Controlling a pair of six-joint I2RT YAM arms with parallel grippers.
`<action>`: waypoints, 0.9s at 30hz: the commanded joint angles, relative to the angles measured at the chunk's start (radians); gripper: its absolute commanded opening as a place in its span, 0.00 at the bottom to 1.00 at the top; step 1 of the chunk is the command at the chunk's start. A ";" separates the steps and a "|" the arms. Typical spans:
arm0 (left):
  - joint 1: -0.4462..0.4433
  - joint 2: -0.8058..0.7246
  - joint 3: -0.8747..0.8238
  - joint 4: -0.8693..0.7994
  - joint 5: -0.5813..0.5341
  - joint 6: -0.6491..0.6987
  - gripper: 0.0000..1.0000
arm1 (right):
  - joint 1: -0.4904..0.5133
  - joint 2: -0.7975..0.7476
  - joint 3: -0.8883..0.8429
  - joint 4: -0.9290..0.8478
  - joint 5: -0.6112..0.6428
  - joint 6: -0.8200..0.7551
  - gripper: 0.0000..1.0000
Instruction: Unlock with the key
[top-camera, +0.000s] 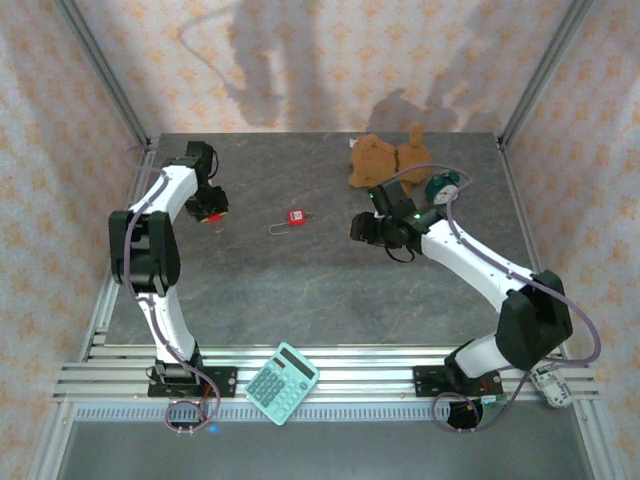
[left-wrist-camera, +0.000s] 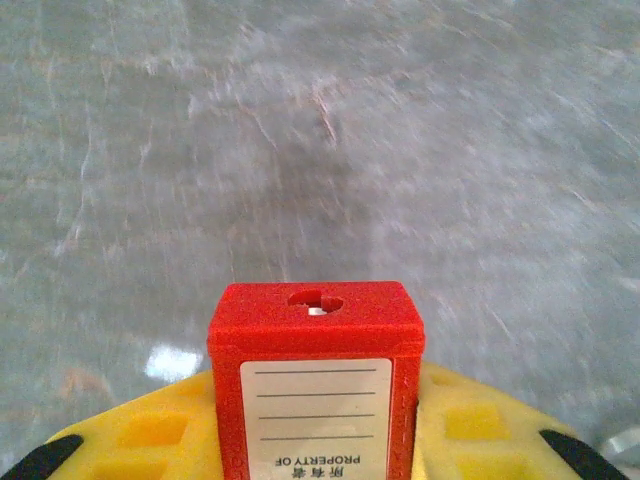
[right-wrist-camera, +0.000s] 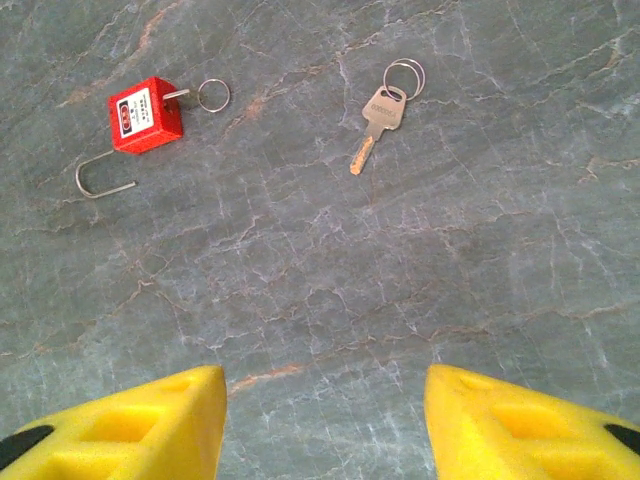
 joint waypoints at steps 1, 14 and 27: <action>-0.049 -0.129 -0.082 0.006 -0.024 -0.018 0.35 | -0.006 -0.046 -0.031 -0.003 0.023 0.002 0.54; -0.442 -0.415 -0.394 0.120 -0.093 -0.172 0.34 | -0.013 -0.092 -0.118 0.019 0.058 0.001 0.54; -0.713 -0.197 -0.408 0.259 -0.061 -0.267 0.34 | -0.070 0.016 -0.121 0.065 0.064 -0.025 0.54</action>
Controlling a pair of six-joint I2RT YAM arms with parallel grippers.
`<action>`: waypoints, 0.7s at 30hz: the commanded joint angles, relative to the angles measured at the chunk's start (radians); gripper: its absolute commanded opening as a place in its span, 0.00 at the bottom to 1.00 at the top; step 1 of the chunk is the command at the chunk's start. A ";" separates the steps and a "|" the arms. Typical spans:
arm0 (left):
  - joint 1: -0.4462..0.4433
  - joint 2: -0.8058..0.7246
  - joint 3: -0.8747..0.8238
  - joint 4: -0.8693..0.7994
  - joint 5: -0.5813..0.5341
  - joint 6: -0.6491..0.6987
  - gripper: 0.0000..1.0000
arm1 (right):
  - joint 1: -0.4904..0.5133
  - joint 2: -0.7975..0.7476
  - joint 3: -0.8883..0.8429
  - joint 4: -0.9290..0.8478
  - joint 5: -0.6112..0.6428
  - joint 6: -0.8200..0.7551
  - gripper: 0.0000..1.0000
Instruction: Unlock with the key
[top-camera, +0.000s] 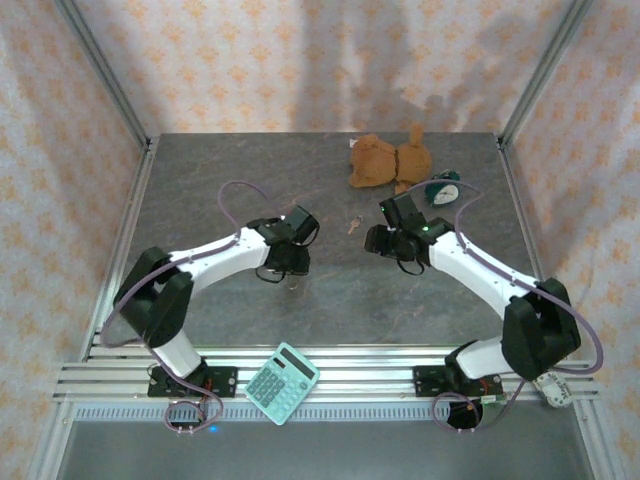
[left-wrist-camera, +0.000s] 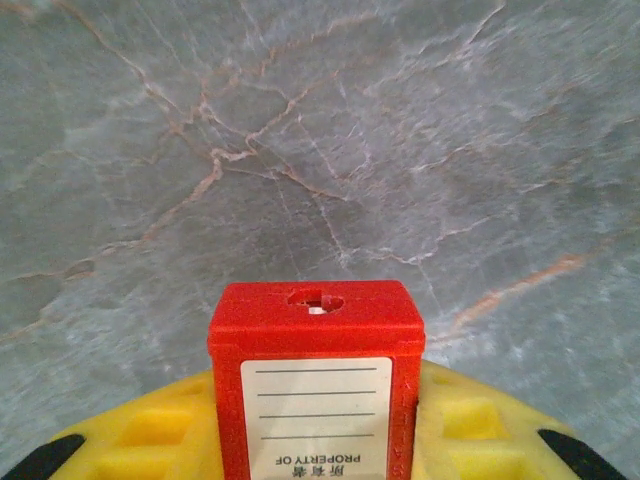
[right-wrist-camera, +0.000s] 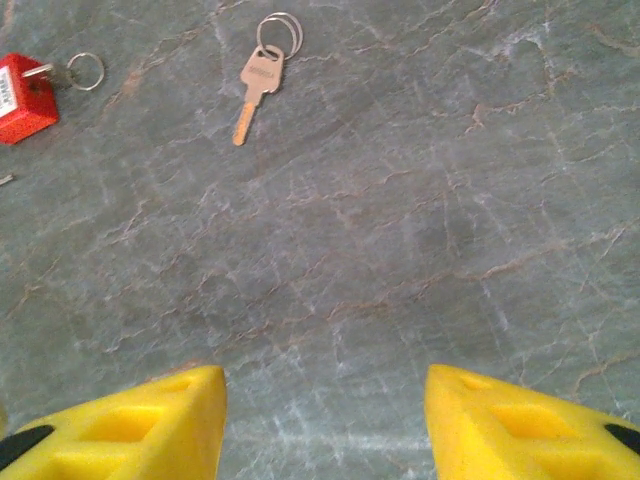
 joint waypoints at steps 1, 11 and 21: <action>-0.019 0.047 0.011 0.040 -0.018 -0.026 0.34 | -0.010 0.076 0.052 0.022 0.022 -0.034 0.53; -0.035 0.090 0.001 0.063 0.009 -0.012 0.54 | -0.021 0.364 0.284 0.057 0.037 -0.140 0.49; -0.026 0.022 0.022 -0.024 -0.045 0.034 0.72 | -0.022 0.662 0.612 -0.065 0.168 -0.042 0.48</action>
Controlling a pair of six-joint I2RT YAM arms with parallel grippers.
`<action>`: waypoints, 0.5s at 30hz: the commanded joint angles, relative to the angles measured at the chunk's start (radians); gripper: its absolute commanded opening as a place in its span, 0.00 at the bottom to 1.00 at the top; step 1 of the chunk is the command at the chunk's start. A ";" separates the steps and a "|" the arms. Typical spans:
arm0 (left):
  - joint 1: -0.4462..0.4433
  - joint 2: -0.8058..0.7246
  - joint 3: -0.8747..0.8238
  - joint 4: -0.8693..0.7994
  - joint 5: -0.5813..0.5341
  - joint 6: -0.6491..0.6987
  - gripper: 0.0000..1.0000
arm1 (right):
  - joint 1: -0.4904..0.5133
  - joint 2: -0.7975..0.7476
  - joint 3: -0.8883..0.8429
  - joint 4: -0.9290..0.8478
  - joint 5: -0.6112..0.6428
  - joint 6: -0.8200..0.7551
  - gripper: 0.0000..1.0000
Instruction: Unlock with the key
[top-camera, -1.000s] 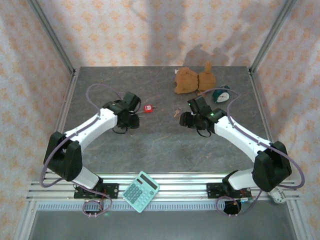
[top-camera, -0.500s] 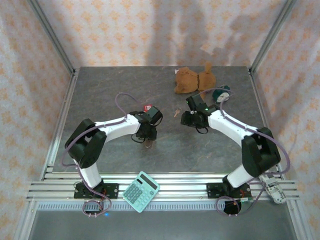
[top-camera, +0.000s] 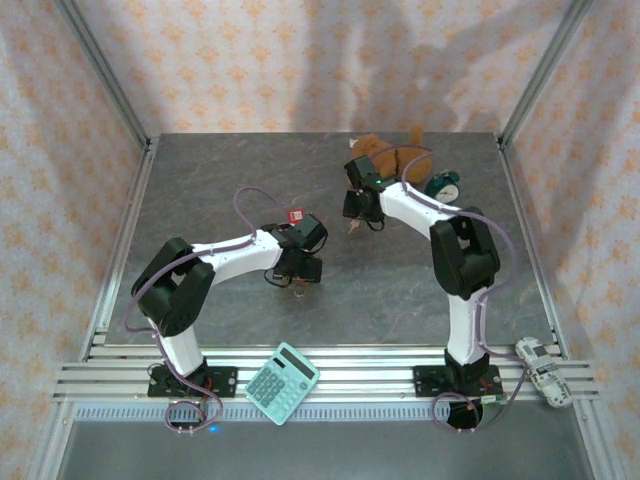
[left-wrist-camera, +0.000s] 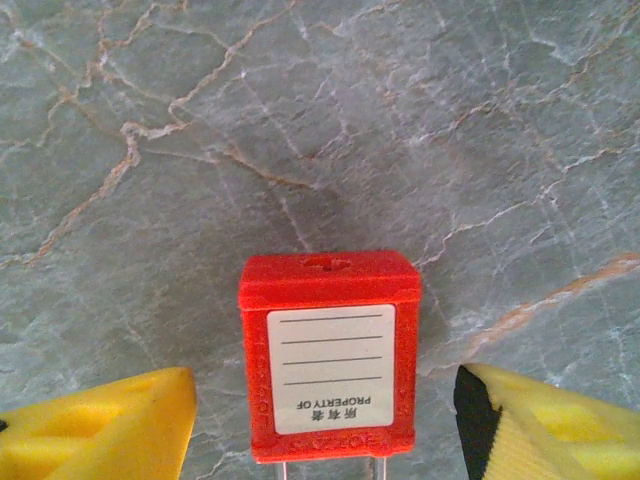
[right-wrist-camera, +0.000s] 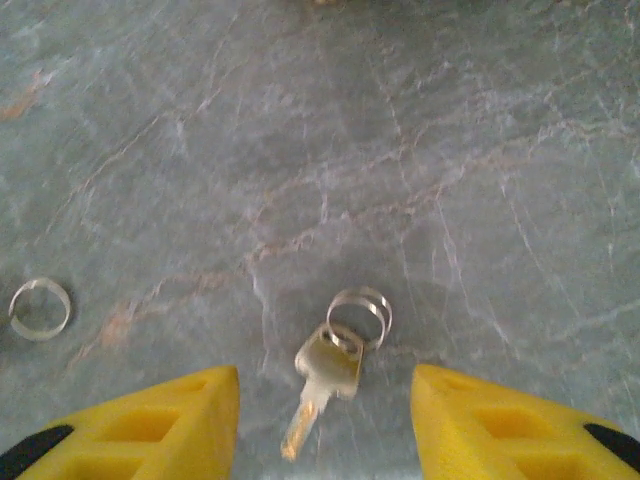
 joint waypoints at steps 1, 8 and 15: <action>0.013 -0.075 0.021 -0.064 -0.060 0.022 0.73 | -0.005 0.058 0.068 -0.070 0.073 0.050 0.47; 0.104 -0.185 0.010 -0.083 -0.051 0.081 0.75 | 0.015 0.138 0.139 -0.119 0.156 0.097 0.42; 0.121 -0.234 -0.009 -0.098 -0.062 0.105 0.75 | 0.029 0.165 0.137 -0.146 0.206 0.109 0.31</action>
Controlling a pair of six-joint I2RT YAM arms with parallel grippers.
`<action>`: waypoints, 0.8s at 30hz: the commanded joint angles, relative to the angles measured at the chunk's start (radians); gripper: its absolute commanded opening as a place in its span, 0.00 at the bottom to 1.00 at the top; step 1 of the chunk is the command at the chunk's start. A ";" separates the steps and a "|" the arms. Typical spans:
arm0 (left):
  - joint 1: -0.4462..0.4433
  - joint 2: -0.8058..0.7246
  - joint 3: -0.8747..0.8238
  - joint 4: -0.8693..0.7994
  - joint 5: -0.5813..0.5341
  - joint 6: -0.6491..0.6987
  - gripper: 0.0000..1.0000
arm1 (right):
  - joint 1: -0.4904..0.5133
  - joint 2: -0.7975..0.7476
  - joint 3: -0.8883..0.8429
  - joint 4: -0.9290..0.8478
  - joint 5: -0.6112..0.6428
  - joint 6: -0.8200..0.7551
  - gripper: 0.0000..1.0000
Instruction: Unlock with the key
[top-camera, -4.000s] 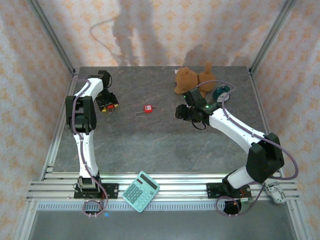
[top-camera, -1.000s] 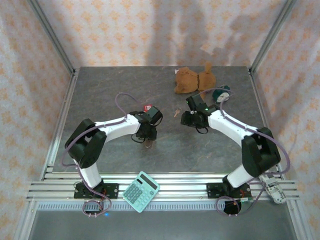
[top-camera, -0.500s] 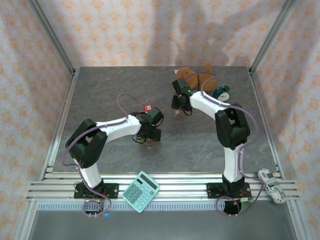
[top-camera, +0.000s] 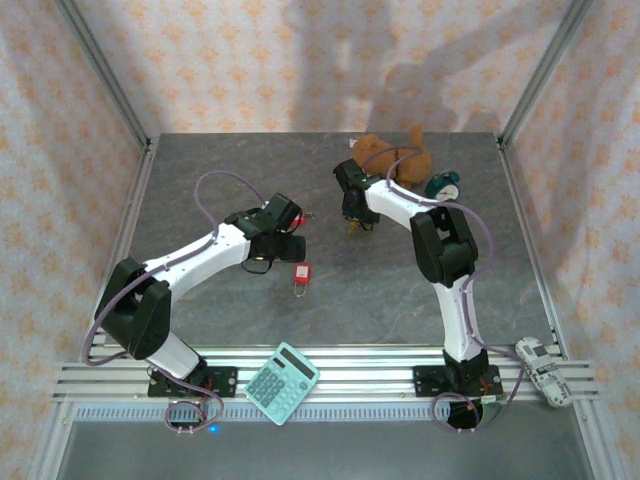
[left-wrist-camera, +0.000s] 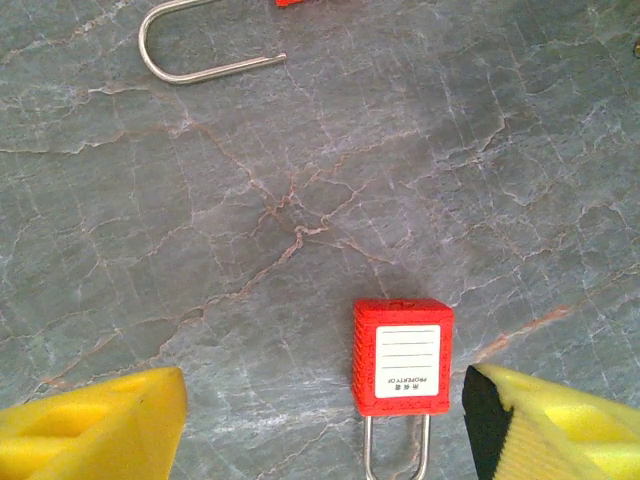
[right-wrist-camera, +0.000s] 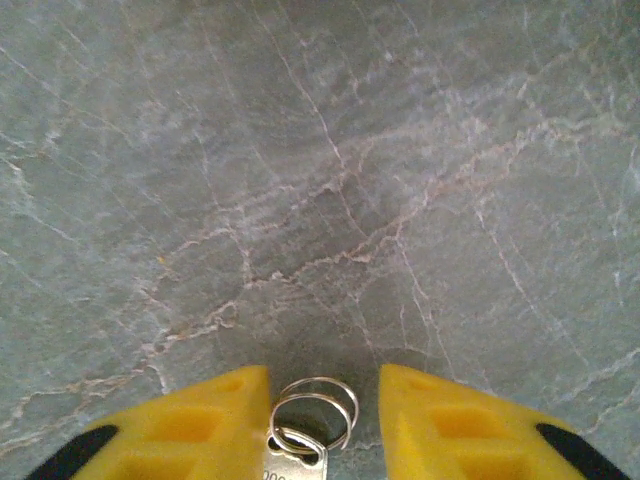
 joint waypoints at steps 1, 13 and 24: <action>0.003 -0.032 -0.014 -0.050 -0.026 0.027 0.75 | 0.008 -0.005 -0.014 -0.033 0.060 0.022 0.29; 0.001 -0.154 -0.101 -0.013 0.027 -0.044 0.74 | 0.020 -0.224 -0.372 0.069 0.050 0.042 0.22; -0.055 -0.236 -0.192 0.043 0.030 -0.135 0.73 | 0.069 -0.554 -0.724 0.149 -0.182 0.258 0.39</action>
